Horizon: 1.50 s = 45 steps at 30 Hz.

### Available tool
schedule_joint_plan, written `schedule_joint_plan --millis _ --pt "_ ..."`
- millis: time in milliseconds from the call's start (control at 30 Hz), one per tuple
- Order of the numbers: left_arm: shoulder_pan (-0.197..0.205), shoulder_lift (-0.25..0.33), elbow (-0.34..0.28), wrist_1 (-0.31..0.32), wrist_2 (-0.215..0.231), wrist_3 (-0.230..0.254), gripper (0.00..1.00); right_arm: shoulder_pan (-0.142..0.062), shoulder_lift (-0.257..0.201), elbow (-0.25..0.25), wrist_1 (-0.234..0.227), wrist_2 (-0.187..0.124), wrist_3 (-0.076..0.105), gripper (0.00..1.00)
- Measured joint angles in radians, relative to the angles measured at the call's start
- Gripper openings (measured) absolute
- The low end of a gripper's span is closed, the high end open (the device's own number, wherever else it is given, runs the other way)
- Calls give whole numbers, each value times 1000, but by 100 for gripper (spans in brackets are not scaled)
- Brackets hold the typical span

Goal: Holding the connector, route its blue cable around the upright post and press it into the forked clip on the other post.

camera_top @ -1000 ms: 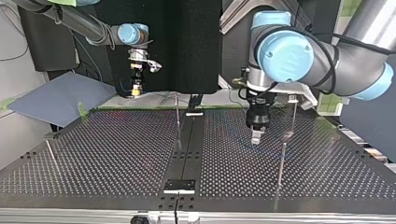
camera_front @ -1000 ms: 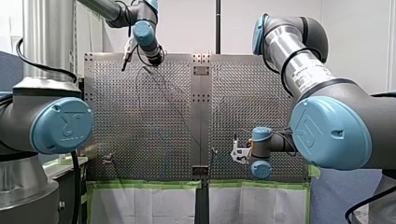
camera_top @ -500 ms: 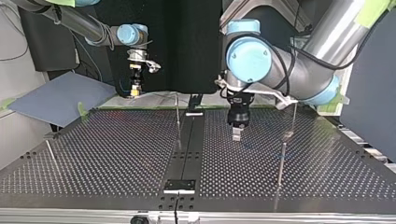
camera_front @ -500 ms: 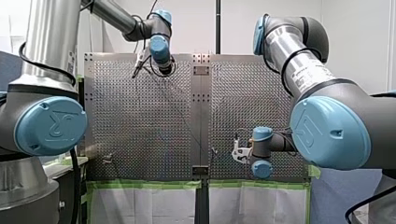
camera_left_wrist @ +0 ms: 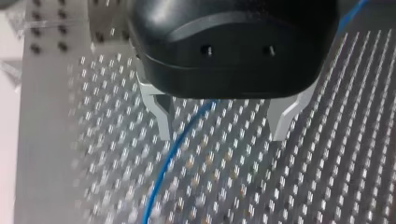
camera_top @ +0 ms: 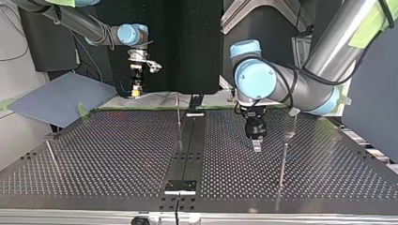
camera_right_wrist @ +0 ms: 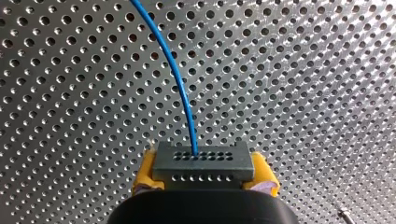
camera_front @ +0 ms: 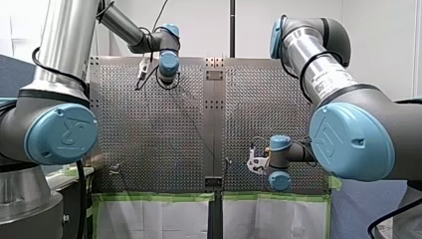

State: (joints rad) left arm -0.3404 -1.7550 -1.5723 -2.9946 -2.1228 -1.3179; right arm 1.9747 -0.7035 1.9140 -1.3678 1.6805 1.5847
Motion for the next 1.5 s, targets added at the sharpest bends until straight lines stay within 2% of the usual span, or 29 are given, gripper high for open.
schedule_joint_plan --millis 133,300,800,1167,1500 --pt "22 -1 0 36 14 0 100 0 0 3 -3 0 0 0" --pt "24 -1 0 77 37 0 100 0 0 4 -4 0 0 0" --pt "31 -52 21 103 38 1 100 0 0 5 -5 0 0 0" --pt "23 -69 66 82 35 1 100 0 0 6 -5 -2 0 0" --pt "22 -102 164 25 4 -1 100 0 0 6 -5 -3 0 0"
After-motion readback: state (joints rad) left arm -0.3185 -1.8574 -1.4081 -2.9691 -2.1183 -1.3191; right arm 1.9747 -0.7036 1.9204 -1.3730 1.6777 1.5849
